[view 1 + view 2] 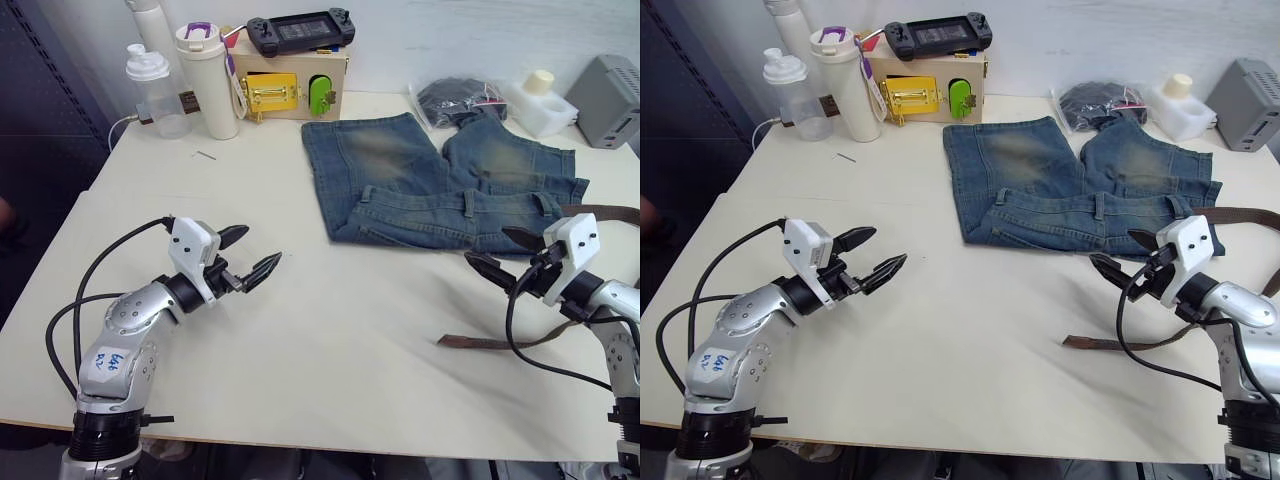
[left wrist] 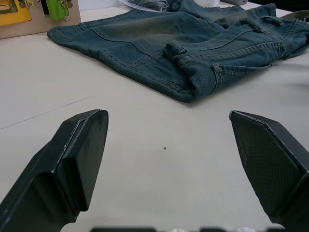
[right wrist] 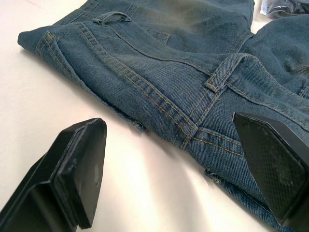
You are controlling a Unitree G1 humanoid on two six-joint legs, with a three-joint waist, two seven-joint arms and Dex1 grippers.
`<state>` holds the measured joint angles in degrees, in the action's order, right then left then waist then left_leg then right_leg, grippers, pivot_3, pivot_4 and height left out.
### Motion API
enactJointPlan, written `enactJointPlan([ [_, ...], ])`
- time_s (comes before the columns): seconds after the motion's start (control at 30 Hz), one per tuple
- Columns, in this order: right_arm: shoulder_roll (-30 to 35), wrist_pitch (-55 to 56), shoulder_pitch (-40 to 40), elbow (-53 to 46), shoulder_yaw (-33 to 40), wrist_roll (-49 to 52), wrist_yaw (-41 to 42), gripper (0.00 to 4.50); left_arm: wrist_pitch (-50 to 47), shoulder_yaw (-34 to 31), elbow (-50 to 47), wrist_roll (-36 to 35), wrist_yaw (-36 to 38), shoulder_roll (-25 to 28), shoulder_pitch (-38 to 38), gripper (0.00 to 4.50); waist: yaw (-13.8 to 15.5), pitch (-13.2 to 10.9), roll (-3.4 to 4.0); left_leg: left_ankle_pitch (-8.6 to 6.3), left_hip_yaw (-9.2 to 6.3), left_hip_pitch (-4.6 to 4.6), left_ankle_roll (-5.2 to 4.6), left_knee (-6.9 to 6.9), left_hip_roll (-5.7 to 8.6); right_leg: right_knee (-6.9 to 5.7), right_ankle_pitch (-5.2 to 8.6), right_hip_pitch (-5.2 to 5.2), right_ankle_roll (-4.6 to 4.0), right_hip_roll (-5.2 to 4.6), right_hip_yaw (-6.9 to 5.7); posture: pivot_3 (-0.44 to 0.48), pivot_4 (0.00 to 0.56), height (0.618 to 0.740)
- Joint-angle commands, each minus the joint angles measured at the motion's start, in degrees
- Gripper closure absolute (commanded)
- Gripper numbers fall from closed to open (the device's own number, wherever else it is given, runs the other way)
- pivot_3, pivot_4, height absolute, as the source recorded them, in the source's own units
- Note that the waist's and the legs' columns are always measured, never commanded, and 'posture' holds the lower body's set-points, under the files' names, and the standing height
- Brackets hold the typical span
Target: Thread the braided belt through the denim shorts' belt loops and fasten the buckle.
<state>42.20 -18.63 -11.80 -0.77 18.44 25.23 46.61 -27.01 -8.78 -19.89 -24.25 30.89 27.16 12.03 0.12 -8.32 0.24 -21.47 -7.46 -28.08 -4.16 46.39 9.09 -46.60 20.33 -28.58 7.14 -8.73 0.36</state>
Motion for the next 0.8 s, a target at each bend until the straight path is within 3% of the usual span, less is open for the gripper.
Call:
enactJointPlan([
  [0.03, -0.27, 1.13, 0.5, -2.62, 2.34, 0.88, -0.9, 0.0, 1.24, 0.21, -0.3, -0.29, 0.8, 0.14, 1.48, 0.11, 0.05, 0.0, 0.0, 0.0, 0.0, 0.0, 0.0, 0.0, 0.0, 0.0, 0.0, 0.0, 0.0, 0.0, 0.0, 0.0, 0.15, 0.646],
  [0.37, -0.86, 0.72, 2.79, -4.99, 2.74, 1.84, -2.28, 0.0, 1.88, 1.44, 2.24, -0.45, 4.27, 0.79, 2.92, 0.11, -0.09, 0.0, 0.0, 0.0, -0.01, -0.01, 0.0, 0.01, 0.01, -0.02, 0.0, -0.01, 0.0, 0.01, 0.0, 0.0, 0.15, 0.646],
  [0.6, 4.53, -1.58, 7.29, -4.51, 7.27, 8.43, 8.62, 0.0, 2.69, 1.46, 2.7, -1.25, 11.52, 4.97, 1.1, 0.11, -0.06, 0.01, 0.02, 0.0, -0.01, -0.01, 0.0, 0.0, 0.02, 0.01, 0.0, 0.0, 0.0, 0.01, 0.0, 0.0, 0.15, 0.646],
  [0.8, 8.06, -1.3, 8.45, -0.98, 8.08, 8.78, 14.43, 0.0, 3.32, 2.03, 3.38, -1.48, 14.09, 5.36, 1.14, 0.11, -0.01, 0.02, 0.03, 0.0, -0.01, -0.01, 0.0, 0.03, 0.02, 0.06, 0.0, 0.04, -0.01, -0.03, -0.01, 0.0, 0.15, 0.646],
])
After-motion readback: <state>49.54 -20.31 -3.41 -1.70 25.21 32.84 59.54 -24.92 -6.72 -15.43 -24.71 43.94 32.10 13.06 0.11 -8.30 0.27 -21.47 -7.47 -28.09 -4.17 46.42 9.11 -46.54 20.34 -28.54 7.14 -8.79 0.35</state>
